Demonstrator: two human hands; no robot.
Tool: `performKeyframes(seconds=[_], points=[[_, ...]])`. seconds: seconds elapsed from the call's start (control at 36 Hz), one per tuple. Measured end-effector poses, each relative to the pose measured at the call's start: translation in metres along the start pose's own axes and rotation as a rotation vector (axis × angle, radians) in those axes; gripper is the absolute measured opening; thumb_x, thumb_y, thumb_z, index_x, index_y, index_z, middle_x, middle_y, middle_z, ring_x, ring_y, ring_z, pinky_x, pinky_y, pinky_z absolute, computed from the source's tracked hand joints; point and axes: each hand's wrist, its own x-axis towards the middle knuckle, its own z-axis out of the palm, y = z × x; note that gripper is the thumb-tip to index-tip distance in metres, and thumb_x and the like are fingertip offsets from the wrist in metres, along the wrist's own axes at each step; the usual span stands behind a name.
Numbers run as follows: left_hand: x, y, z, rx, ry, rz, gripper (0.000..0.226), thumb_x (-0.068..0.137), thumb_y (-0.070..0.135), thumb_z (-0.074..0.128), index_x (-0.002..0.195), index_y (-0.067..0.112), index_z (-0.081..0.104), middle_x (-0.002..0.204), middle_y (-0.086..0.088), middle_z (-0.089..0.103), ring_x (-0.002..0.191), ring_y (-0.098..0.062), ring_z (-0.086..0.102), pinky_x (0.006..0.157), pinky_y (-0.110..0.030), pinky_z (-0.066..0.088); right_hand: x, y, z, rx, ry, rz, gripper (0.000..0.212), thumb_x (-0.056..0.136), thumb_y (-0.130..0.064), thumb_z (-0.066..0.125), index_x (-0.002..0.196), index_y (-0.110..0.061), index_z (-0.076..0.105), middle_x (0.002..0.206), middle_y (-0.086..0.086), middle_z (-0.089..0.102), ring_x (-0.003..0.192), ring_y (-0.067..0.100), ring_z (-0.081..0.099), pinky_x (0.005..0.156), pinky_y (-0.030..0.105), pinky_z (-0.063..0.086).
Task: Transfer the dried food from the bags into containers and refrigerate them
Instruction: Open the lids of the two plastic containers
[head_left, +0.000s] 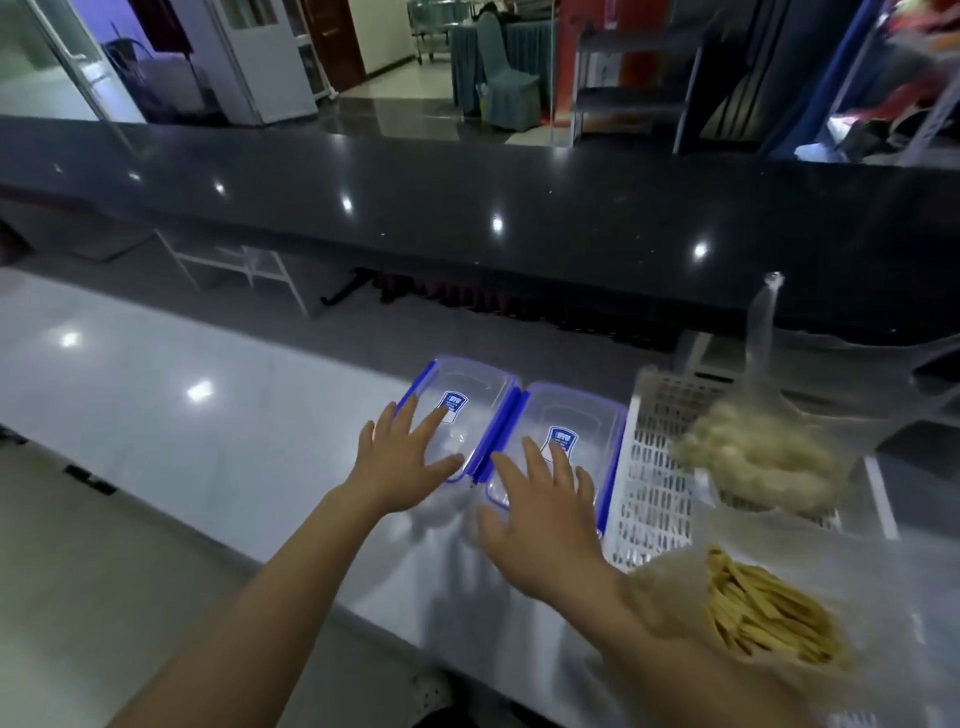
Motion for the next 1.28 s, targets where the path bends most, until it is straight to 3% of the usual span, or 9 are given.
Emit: performKeyframes(seconds=[0.17,0.31,0.44,0.56,0.81,0.97,1.11,1.28], points=[[0.028,0.011,0.013,-0.058,-0.009,0.085,0.085,0.085,0.082,0.036,0.157,0.044,0.007,0.169,0.001,-0.006,0.154,-0.027,-0.01,0.121,-0.055,-0.005,0.046,0.013,0.035,-0.117,0.0,0.218,0.066,0.098,-0.059,0.033,0.158,-0.035,0.015,0.169,0.003,0.0,0.154,0.03,-0.011,0.121,0.054,-0.003],[0.042,-0.007,0.026,-0.07,0.019,0.164,0.093,0.077,0.09,0.03,0.156,0.047,0.004,0.169,0.003,-0.003,0.155,-0.024,-0.009,0.119,-0.056,-0.009,0.057,0.014,0.055,-0.167,0.043,0.282,0.066,0.096,-0.065,0.027,0.156,-0.047,0.005,0.168,-0.003,-0.009,0.152,0.027,-0.019,0.118,0.053,-0.012],[0.061,-0.048,0.018,-0.069,0.0,0.261,0.096,0.075,0.088,0.042,0.155,0.049,0.007,0.168,0.006,0.006,0.155,-0.023,0.001,0.121,-0.056,-0.004,0.057,0.014,0.067,-0.265,0.068,0.284,0.063,0.099,-0.061,0.019,0.156,-0.047,-0.005,0.167,-0.007,-0.017,0.152,0.022,-0.022,0.116,0.053,-0.019],[0.078,-0.089,-0.001,-0.069,-0.063,0.358,0.095,0.073,0.087,0.051,0.153,0.053,0.012,0.168,0.006,-0.001,0.155,-0.023,-0.004,0.123,-0.055,0.0,0.059,0.011,0.072,-0.298,0.065,0.314,0.062,0.101,-0.059,0.015,0.154,-0.047,-0.013,0.165,-0.008,-0.021,0.151,0.02,-0.024,0.117,0.053,-0.018],[0.114,-0.147,-0.043,0.049,-0.312,0.318,0.125,0.048,0.089,0.069,0.148,0.062,0.0,0.167,0.001,-0.015,0.154,-0.029,-0.01,0.123,-0.05,0.007,0.055,-0.018,0.083,-0.265,0.048,0.308,0.06,0.102,-0.058,0.019,0.153,-0.05,-0.01,0.165,-0.013,-0.018,0.15,0.015,-0.025,0.116,0.051,-0.021],[0.113,-0.14,-0.054,0.027,-0.315,0.29,0.119,0.056,0.076,0.079,0.151,0.056,0.011,0.168,-0.004,-0.005,0.154,-0.033,-0.003,0.121,-0.053,0.014,0.052,-0.034,0.095,-0.238,0.073,0.303,0.06,0.098,-0.061,0.019,0.154,-0.052,-0.002,0.166,-0.015,-0.013,0.151,0.012,-0.023,0.119,0.051,-0.018],[0.112,-0.128,-0.061,0.076,-0.337,0.286,0.124,0.058,0.069,0.083,0.154,0.049,0.008,0.167,-0.011,0.001,0.152,-0.038,0.003,0.118,-0.057,0.021,0.054,-0.035,0.091,-0.179,0.091,0.335,0.067,0.088,-0.07,0.011,0.153,-0.053,0.006,0.166,-0.017,-0.004,0.152,0.009,-0.015,0.12,0.046,-0.015],[0.115,-0.122,-0.064,0.105,-0.358,0.3,0.126,0.059,0.067,0.084,0.155,0.046,0.006,0.166,-0.014,0.003,0.151,-0.042,0.006,0.116,-0.06,0.026,0.056,-0.03,0.088,-0.182,0.113,0.378,0.06,0.089,-0.068,0.016,0.147,-0.059,0.0,0.166,-0.018,-0.003,0.153,0.008,-0.012,0.12,0.046,-0.013]])
